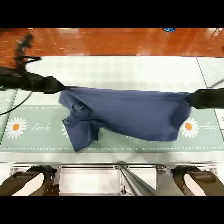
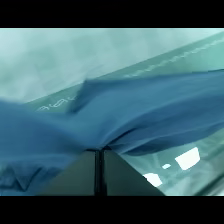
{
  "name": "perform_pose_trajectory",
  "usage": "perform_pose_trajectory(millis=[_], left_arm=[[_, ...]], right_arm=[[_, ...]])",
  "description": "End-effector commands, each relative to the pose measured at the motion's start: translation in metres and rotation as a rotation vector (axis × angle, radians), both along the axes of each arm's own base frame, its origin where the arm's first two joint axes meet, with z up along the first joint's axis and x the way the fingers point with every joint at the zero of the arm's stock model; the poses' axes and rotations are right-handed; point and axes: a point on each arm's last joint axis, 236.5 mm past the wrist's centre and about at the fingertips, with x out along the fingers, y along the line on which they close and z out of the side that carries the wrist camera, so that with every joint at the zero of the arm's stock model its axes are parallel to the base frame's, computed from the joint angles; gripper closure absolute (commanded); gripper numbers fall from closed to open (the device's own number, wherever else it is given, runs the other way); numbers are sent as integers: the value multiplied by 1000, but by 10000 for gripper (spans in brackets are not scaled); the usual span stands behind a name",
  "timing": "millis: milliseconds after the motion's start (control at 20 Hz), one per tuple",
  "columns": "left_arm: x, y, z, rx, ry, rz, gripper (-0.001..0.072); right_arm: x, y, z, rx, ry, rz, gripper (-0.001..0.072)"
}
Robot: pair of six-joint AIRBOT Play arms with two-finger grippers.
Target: Fold the shirts.
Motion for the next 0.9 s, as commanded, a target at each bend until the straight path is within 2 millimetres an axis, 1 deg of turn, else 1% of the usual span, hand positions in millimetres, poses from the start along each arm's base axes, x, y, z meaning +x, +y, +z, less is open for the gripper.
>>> perform_pose_trajectory(millis=[0, 100, 150, 200, 250, 300, 350, 400, 450, 500, 550, 600, 650, 700, 750, 800, 850], left_arm=[[60, 3, -74, 0, 84, 87, 696], [99, 3, -85, -1, 88, 91, 695], [118, 2, -87, -2, 81, 92, 695], [132, 2, -90, -12, 89, 110, 693], [141, 1, -91, -25, 109, 132, 645], [145, -1, -93, -32, 133, 131, 450], [144, 1, -95, -17, 153, 110, 211], [141, 15, -97, 41, 175, 89, 203], [136, 41, -100, 121, 218, 124, 203], [126, 74, -101, 201, 277, 174, 203], [111, 101, -102, 251, 334, 189, 203], [93, 124, -103, 268, 400, 209, 203], [76, 140, -103, 240, 458, 238, 203], [59, 148, -106, 183, 497, 273, 203], [42, 148, -112, 122, 518, 290, 203], [25, 147, -120, 71, 532, 311, 203], [5, 144, -130, 27, 540, 329, 203]], right_arm=[[65, -18, -68, 33, 56, -87, 686], [105, -30, -88, 117, 93, -150, 685], [123, -31, -97, 167, 110, -167, 685], [141, -31, -104, 227, 126, -188, 685], [155, -29, -110, 284, 136, -204, 666], [168, -25, -114, 347, 143, -224, 498], [178, -23, -115, 399, 147, -239, 286], [183, -25, -112, 434, 153, -239, 298], [184, -30, -106, 446, 153, -235, 299], [181, -42, -97, 441, 146, -226, 299], [173, -56, -89, 435, 142, -224, 299], [162, -75, -82, 419, 146, -236, 300], [145, -96, -79, 379, 165, -257, 300], [127, -113, -81, 348, 190, -285, 305], [108, -124, -86, 331, 208, -310, 305], [87, -127, -95, 336, 220, -330, 305], [67, -125, -108, 357, 227, -369, 304]])
